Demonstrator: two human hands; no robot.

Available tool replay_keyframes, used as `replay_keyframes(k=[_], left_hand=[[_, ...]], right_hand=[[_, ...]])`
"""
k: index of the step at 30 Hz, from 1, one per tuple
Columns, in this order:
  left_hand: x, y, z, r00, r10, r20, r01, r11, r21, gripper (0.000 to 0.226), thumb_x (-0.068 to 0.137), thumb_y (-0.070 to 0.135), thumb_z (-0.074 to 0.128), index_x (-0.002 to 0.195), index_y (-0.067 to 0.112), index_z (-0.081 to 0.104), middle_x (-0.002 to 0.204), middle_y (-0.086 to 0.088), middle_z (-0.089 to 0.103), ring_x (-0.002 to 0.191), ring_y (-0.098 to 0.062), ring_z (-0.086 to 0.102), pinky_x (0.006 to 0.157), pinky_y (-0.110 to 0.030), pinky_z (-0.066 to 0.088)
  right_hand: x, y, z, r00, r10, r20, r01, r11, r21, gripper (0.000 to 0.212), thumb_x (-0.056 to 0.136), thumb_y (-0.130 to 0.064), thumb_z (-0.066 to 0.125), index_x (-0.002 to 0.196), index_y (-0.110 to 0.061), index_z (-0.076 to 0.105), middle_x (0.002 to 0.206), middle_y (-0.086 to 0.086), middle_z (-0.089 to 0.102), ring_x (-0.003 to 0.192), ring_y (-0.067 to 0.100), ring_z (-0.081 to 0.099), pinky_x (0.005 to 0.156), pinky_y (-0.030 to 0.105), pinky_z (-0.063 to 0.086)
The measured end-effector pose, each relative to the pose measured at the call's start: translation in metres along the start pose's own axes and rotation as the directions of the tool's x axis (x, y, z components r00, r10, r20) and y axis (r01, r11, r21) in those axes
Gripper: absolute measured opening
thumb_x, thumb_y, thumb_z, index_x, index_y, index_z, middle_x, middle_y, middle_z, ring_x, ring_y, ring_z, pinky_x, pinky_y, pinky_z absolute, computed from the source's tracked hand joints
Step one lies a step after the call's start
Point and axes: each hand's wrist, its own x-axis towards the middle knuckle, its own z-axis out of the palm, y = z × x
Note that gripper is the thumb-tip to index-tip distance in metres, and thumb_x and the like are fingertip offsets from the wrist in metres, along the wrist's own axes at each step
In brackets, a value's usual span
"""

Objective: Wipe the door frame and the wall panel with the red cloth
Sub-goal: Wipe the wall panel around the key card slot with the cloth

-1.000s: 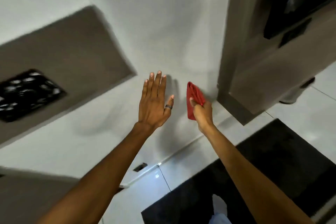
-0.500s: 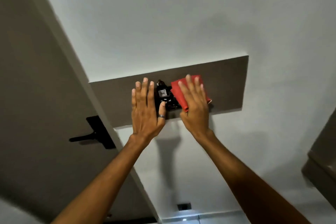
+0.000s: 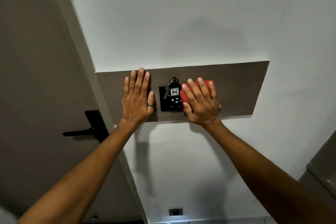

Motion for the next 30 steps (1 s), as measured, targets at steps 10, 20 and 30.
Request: replay_keyframes(k=[10,20,30], left_hand=[[-0.007,0.012,0.027,0.987,-0.056,-0.152,0.068,0.995,0.075,0.065,0.102,0.033,0.037,0.159,0.007,0.02,0.163,-0.011,0.023,0.158,-0.023,-0.001,0.129,-0.048,0.004],[-0.008,0.01,0.028,0.986,-0.05,-0.158,0.06,0.996,0.059,0.065,0.102,0.033,0.038,0.159,0.007,0.02,0.166,-0.009,0.015,0.158,-0.024,-0.001,0.129,-0.048,0.004],[-0.008,0.01,0.031,0.985,-0.035,-0.171,0.047,0.997,0.068,0.065,0.103,0.034,0.034,0.16,0.01,0.016,0.17,-0.004,0.001,0.158,-0.023,-0.002,0.129,-0.048,0.003]], right_hand=[[-0.009,0.008,0.008,0.992,-0.08,-0.097,0.081,0.997,0.006,0.052,0.104,-0.038,0.043,0.15,-0.018,0.056,0.154,0.012,0.056,0.148,0.036,0.046,0.128,0.052,0.028],[0.006,-0.013,0.012,0.973,0.16,-0.168,-0.159,0.987,0.023,0.046,0.106,-0.037,0.042,0.144,-0.02,0.062,0.144,0.003,0.058,0.139,0.03,0.051,0.127,0.048,0.029],[0.008,-0.046,0.014,0.876,0.458,-0.154,-0.456,0.889,0.051,0.052,0.108,-0.038,0.033,0.146,-0.015,0.059,0.149,0.009,0.057,0.145,0.038,0.044,0.131,0.056,0.018]])
